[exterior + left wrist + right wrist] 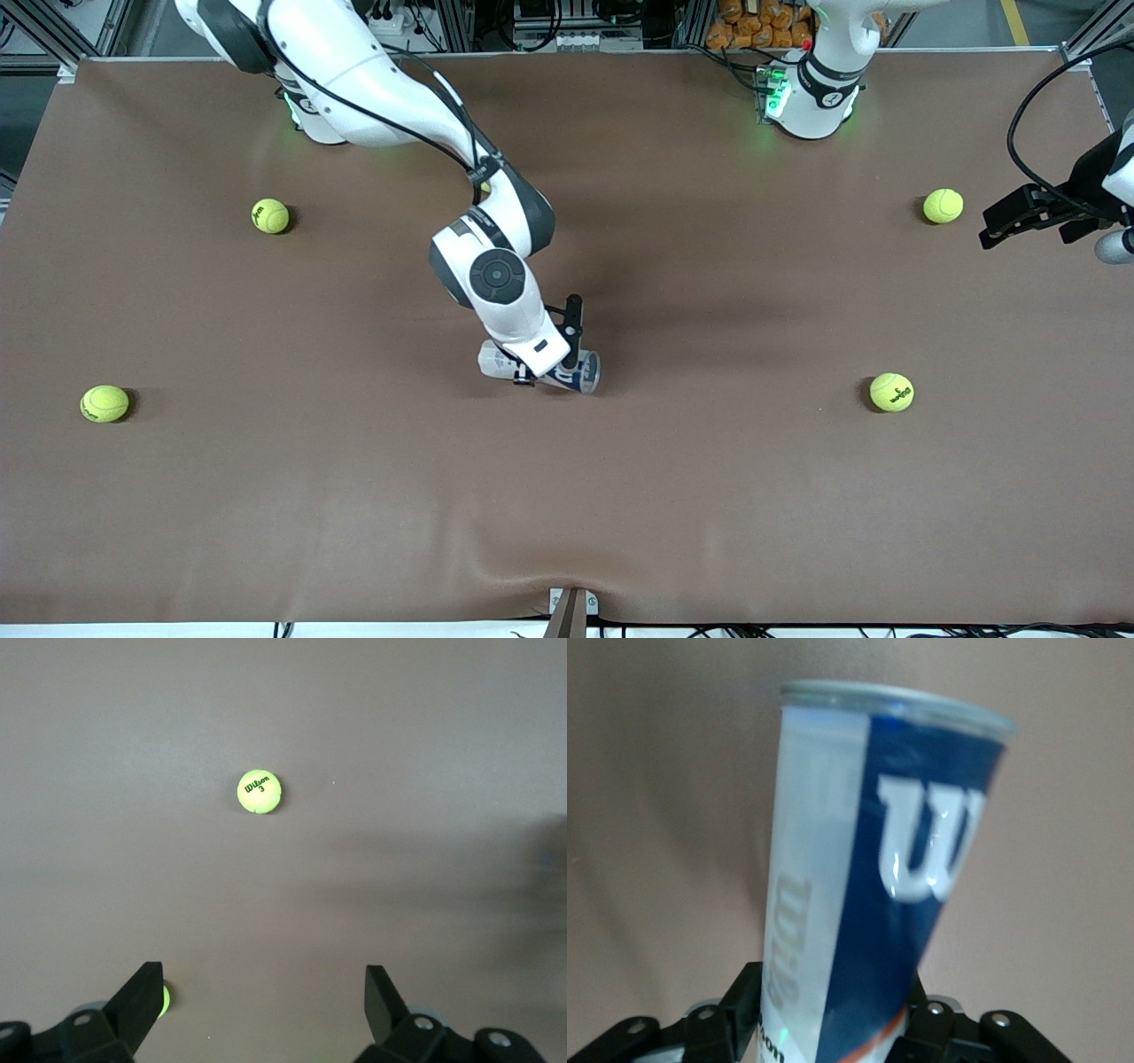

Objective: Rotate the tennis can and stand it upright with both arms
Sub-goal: 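Carry the can with the right gripper to the table middle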

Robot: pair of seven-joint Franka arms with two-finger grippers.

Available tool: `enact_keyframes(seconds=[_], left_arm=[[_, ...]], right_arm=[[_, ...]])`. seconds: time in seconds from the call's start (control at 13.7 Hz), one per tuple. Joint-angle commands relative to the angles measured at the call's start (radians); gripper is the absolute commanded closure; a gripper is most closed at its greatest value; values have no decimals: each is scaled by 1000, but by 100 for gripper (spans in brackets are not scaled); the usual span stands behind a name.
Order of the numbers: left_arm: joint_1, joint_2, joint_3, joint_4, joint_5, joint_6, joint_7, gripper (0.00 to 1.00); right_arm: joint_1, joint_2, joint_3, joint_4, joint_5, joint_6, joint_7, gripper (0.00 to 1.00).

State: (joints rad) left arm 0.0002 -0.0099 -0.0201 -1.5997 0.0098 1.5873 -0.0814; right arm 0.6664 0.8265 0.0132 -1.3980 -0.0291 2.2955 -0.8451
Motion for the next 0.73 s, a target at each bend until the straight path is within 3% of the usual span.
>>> enact_keyframes(seconds=[0.0,0.29,0.66], left_arm=[[4,34,-4,12,3,-15,6,0],[-6,72,-4,17,12,-13,20,0],[-20,114,-8,18,9,-6,23,0]], right_arm=[[30,14,-16,13,-87,24,-11,0],[9,-19,-15,14,-86,9,-98,0],[-25,-176,-16,-2,-81,-109,-101,0]])
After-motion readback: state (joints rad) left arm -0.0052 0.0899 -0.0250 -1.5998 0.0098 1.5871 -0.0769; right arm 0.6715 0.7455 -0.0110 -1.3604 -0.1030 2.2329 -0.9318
